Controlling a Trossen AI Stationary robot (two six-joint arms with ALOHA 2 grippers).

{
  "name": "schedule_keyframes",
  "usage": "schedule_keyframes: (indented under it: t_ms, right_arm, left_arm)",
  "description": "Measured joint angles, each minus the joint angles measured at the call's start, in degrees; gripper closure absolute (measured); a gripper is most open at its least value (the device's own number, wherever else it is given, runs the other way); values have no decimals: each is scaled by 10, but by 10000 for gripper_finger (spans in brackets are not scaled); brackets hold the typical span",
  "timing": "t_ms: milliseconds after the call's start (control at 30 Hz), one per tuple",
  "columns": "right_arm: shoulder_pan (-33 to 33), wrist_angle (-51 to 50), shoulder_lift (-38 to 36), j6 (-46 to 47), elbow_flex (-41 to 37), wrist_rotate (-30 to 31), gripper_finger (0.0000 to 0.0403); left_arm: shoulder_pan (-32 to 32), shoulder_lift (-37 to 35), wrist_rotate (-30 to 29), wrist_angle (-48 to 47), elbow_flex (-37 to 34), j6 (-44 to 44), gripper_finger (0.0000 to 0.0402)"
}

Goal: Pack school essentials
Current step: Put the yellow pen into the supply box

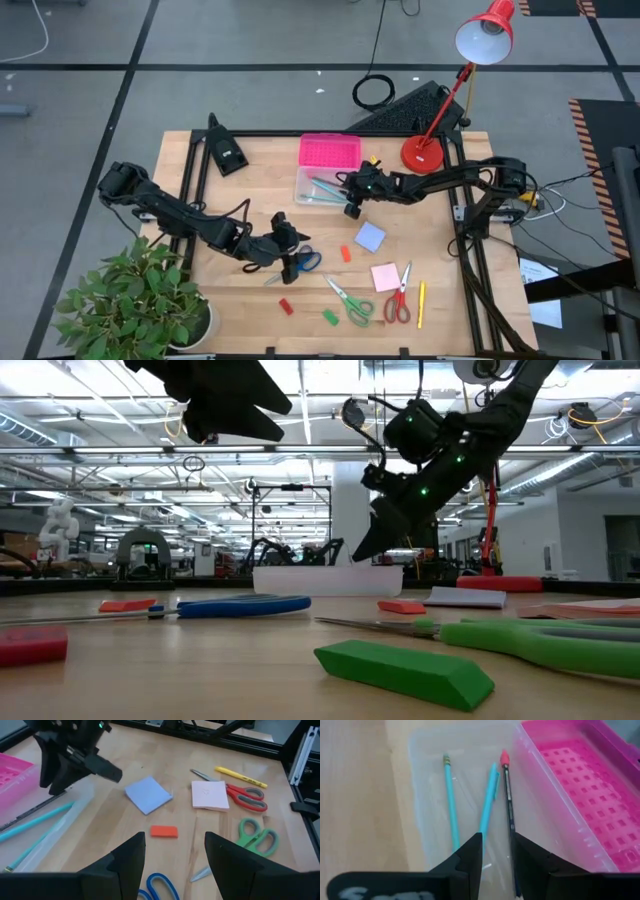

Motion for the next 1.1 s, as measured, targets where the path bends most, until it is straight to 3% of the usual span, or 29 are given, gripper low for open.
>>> schedule_keyframes:
  t_ms: [233, 500, 600, 933, 1100]
  right_arm:
    - [20, -45, -63, 14, 0, -17, 305]
    - [91, -128, -129, 50, 0, -14, 305]
    - [123, -148, -151, 61, 0, -12, 304]
    - [247, -257, -236, 132, 0, 73, 304]
    - [297, -330, -257, 190, 9, 77, 305]
  left_arm:
    - [0, 0, 14, -8, 0, 16, 192]
    - [18, 0, 17, -8, 0, 53, 192]
    - [34, 0, 44, -8, 0, 61, 192]
    - [83, 0, 115, -8, 0, 93, 192]
    - [94, 0, 118, -8, 0, 92, 192]
